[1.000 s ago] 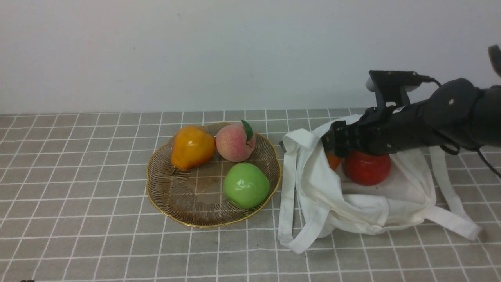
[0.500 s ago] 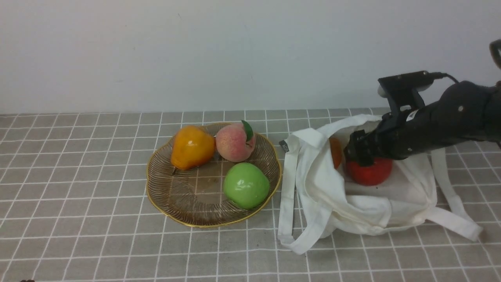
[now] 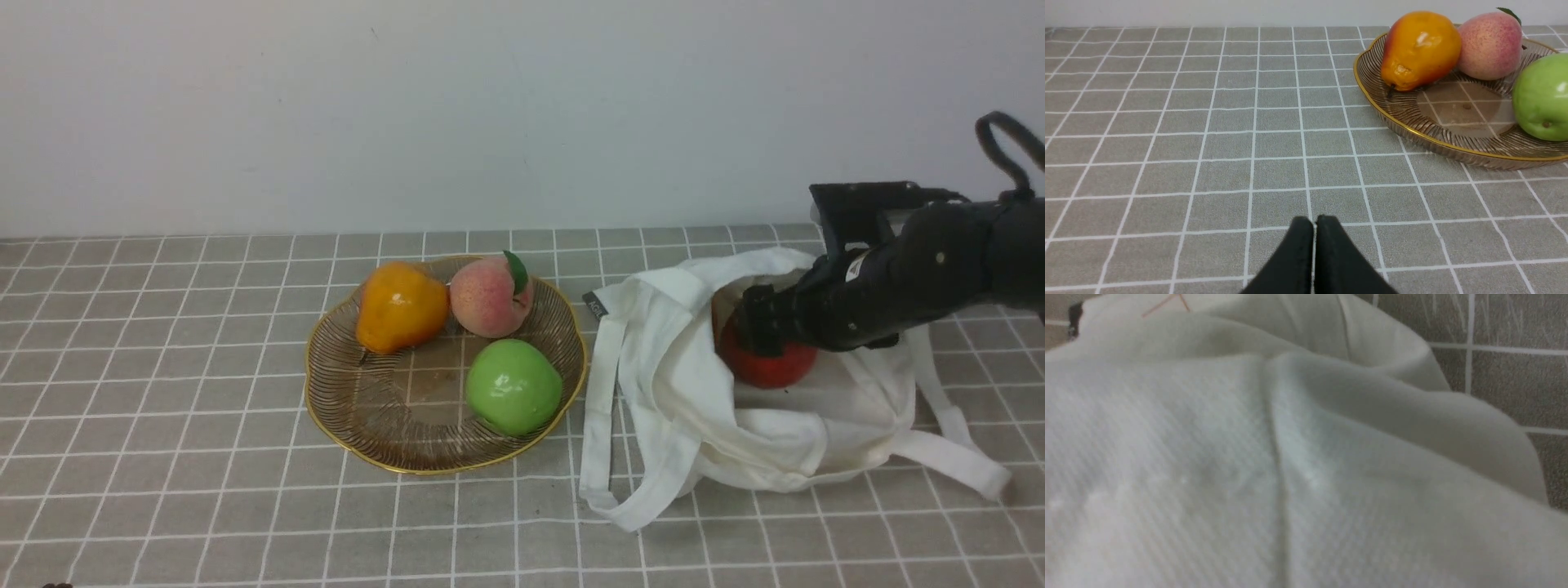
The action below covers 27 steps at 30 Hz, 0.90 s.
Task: Take the fruit out of the bag on the grey coffee tablecloth and place them on the plate.
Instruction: 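Reach into the cloth bag and grasp a fruit inside it with the right gripper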
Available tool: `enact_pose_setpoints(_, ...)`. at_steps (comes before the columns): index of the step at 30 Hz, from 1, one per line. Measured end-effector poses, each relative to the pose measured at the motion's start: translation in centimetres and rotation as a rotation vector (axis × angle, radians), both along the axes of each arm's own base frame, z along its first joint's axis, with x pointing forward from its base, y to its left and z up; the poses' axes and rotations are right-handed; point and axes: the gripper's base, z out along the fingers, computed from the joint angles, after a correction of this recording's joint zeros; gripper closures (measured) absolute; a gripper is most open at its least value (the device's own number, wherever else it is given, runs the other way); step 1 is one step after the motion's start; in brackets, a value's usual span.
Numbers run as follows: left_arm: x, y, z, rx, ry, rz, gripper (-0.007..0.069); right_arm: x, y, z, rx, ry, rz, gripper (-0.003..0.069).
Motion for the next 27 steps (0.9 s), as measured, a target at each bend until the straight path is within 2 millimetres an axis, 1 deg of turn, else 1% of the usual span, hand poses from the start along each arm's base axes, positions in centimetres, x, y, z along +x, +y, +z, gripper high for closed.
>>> enact_pose_setpoints(7, 0.0, 0.0, 0.0, 0.000, 0.000, 0.000, 0.0632, 0.7, 0.1, -0.7, 0.007, -0.017, -0.013, 0.0005)
enact_pose_setpoints(9, 0.0, 0.0, 0.0, 0.000, 0.000, 0.000, 0.0632, 0.7, 0.1, -0.8, 0.007, -0.017, -0.013, 0.0023)
enact_pose_setpoints(10, 0.0, 0.0, 0.0, 0.000, 0.000, 0.000, 0.0632, 0.8, 0.1, -0.8, 0.007, -0.016, -0.013, 0.0044)
enact_pose_setpoints(12, 0.0, 0.0, 0.0, 0.000, 0.000, 0.000, 0.0632, 0.8, 0.1, -0.8, 0.007, -0.012, -0.012, 0.0056)
enact_pose_setpoints(18, 0.0, 0.0, 0.0, 0.000, 0.000, 0.000, 0.0632, -0.1, 0.0, 0.2, 0.003, 0.031, -0.006, 0.0056)
enact_pose_setpoints(19, 0.0, 0.0, 0.0, 0.000, 0.000, 0.000, 0.0632, -0.8, -0.1, 1.0, 0.000, 0.064, -0.002, 0.0056)
enact_pose_setpoints(21, 0.0, 0.0, 0.0, 0.000, 0.000, 0.000, 0.0632, -1.5, -0.2, 2.1, -0.001, 0.081, 0.003, 0.0056)
enact_pose_setpoints(25, 0.0, 0.0, 0.0, 0.000, 0.000, 0.000, 0.0632, -3.8, -0.5, 6.3, 0.005, 0.085, 0.016, 0.0056)
enact_pose_setpoints(27, 0.0, 0.0, 0.0, 0.000, 0.000, 0.000, 0.0632, -5.0, -0.7, 8.0, 0.006, 0.092, 0.022, 0.0056)
